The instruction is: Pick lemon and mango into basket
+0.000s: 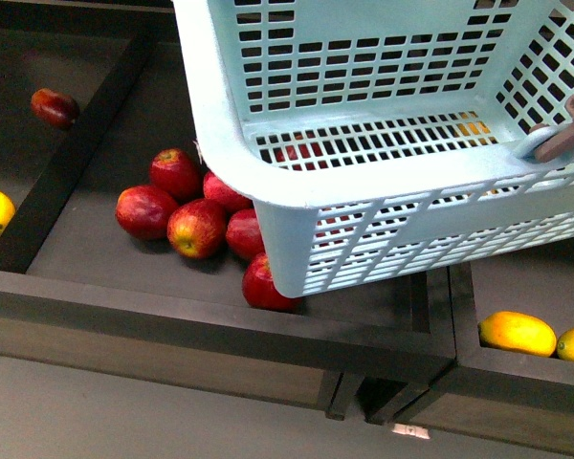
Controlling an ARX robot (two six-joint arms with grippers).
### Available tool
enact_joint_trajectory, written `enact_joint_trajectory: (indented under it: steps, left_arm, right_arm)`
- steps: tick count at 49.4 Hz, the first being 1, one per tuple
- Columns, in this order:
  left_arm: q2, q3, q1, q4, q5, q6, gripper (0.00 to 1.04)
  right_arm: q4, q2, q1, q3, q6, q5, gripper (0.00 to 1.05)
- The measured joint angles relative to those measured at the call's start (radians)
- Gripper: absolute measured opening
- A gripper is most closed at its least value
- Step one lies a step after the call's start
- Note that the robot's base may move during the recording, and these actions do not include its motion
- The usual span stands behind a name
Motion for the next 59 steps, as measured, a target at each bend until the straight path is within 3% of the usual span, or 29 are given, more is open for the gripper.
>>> enact_joint_trajectory:
  steps: [7,12,15,18,29,37,44,49,59]
  left_arm:
    - [0.000,0.000,0.001,0.000,0.004,0.001,0.06]
    - [0.000,0.000,0.000,-0.002,0.005,0.000,0.06]
    - [0.000,0.000,-0.001,-0.002,0.004,0.004,0.06]
    - [0.000,0.000,-0.001,-0.002,0.005,0.003,0.06]
    - [0.000,0.000,-0.001,-0.002,0.004,0.005,0.06]
    - [0.000,0.000,0.000,-0.002,0.003,0.006,0.06]
    - [0.000,0.000,0.000,-0.002,0.005,0.005,0.06]
    - [0.000,0.000,-0.001,-0.002,0.005,0.005,0.06]
    - [0.000,0.000,0.000,-0.002,0.003,0.005,0.06]
  right_arm:
    - [-0.002,0.002,0.001,0.000,0.005,0.006,0.96]
    - [-0.407,0.261,0.059,0.172,0.284,0.275,0.96]
    - [-0.558,0.377,0.050,0.219,0.464,0.299,0.96]
    - [-0.571,0.405,0.011,0.221,0.552,0.261,0.96]
    - [-0.387,0.532,-0.251,0.230,0.519,0.132,0.96]
    - [-0.100,0.849,-0.442,0.245,0.425,0.068,0.96]
    - [0.142,1.172,-0.488,0.321,0.362,0.073,0.96]
    - [0.362,1.516,-0.511,0.456,0.240,0.100,0.96]
    - [0.393,1.890,-0.530,0.681,0.108,0.109,0.96]
